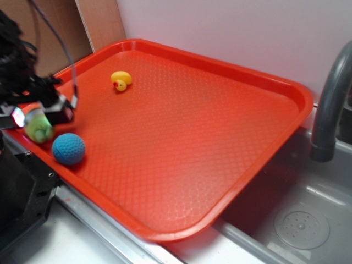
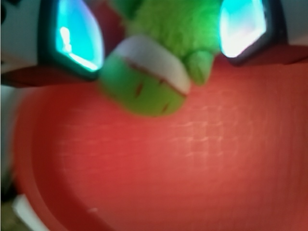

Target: Grab the green animal.

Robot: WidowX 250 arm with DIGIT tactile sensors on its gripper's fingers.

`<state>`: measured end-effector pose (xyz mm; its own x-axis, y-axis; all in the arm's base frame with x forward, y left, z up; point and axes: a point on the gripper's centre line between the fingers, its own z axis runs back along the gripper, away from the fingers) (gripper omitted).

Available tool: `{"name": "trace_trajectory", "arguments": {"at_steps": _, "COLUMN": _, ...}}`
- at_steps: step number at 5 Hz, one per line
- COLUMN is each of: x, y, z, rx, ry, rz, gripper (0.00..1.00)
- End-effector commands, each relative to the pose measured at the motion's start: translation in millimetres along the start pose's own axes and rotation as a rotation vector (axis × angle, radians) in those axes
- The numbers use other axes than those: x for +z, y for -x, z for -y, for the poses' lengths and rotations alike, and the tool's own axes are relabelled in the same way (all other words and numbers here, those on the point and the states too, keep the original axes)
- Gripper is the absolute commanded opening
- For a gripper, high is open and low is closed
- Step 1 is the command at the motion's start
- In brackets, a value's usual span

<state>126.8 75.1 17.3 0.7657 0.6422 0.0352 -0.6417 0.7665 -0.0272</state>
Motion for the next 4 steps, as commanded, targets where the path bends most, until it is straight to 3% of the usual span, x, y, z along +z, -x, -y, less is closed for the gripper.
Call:
{"name": "trace_trajectory", "arguments": {"at_steps": 1, "x": -2.0, "y": 6.2, "z": 19.3, "rx": -0.105, "ry": -0.025, "rz": -0.011, "gripper": 1.0}}
{"name": "trace_trajectory", "arguments": {"at_steps": 2, "x": 5.5, "y": 5.3, "z": 26.8, "rx": -0.227, "ry": -0.045, "rz": -0.018, "gripper": 0.0}}
{"name": "trace_trajectory", "arguments": {"at_steps": 3, "x": 40.8, "y": -4.6, "z": 30.2, "rx": -0.387, "ry": 0.029, "rz": -0.028, "gripper": 0.0}}
{"name": "trace_trajectory", "arguments": {"at_steps": 4, "x": 87.4, "y": -20.6, "z": 26.5, "rx": -0.473, "ry": 0.019, "rz": 0.003, "gripper": 0.0}}
